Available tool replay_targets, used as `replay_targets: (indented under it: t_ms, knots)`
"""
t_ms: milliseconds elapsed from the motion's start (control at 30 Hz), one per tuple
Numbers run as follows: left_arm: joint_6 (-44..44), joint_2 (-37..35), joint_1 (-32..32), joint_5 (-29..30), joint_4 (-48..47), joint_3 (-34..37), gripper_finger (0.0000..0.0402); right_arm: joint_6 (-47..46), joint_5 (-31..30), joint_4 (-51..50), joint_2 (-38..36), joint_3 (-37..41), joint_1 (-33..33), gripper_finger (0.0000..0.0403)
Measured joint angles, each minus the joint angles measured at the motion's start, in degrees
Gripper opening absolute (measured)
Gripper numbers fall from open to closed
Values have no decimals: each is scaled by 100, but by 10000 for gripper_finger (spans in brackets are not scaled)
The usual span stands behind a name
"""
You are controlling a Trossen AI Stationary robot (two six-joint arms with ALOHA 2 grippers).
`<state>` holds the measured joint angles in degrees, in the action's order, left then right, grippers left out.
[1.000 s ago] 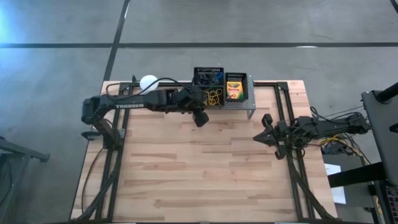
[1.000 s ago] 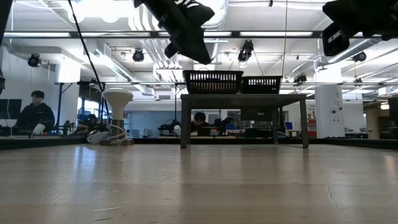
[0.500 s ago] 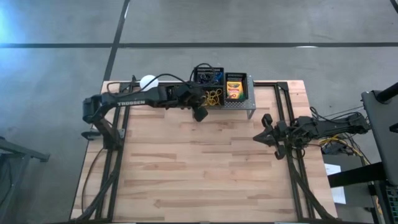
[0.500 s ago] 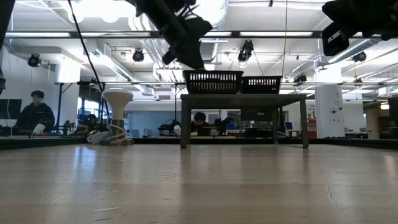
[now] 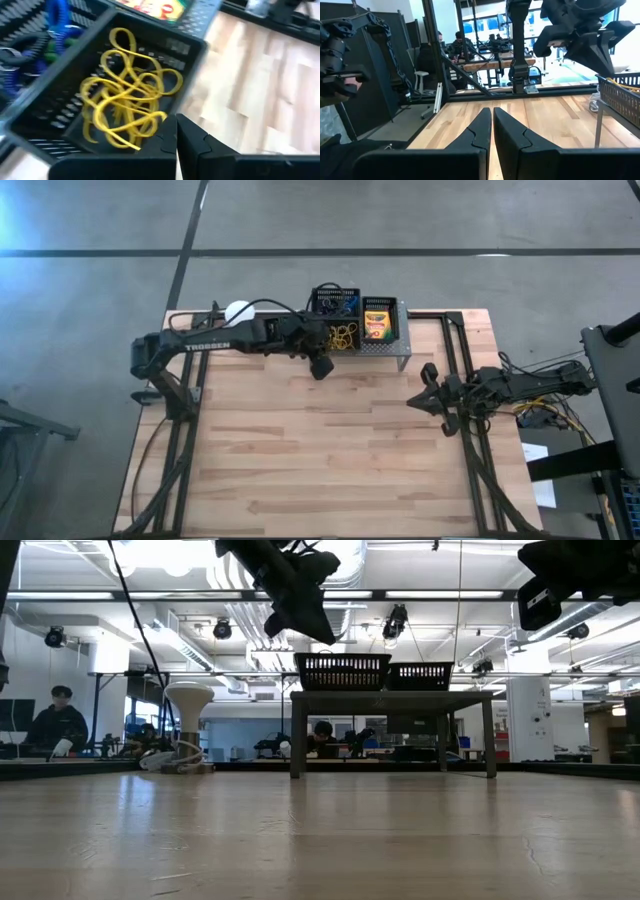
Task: Pick & Place Office Desk Supplies
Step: Put the yellow rubber band into the bottom left black bin
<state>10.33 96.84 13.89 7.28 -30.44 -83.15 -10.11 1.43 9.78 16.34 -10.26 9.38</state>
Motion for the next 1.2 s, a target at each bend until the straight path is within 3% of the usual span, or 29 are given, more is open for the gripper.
replay_targets:
  t_ms: [300, 733, 1200]
  knots:
    - [61, 44, -2, -390, -130, -7, 1, 22, 0, -2, 0, 16, 1, 18]
    - [74, 48, 139, -22, -96, 20, 0, 2, 0, 35, 246, 31, -1, 18]
    - [57, 77, 229, -26, 58, 341, 1, 20, 0, 168, 323, 31, -1, 18]
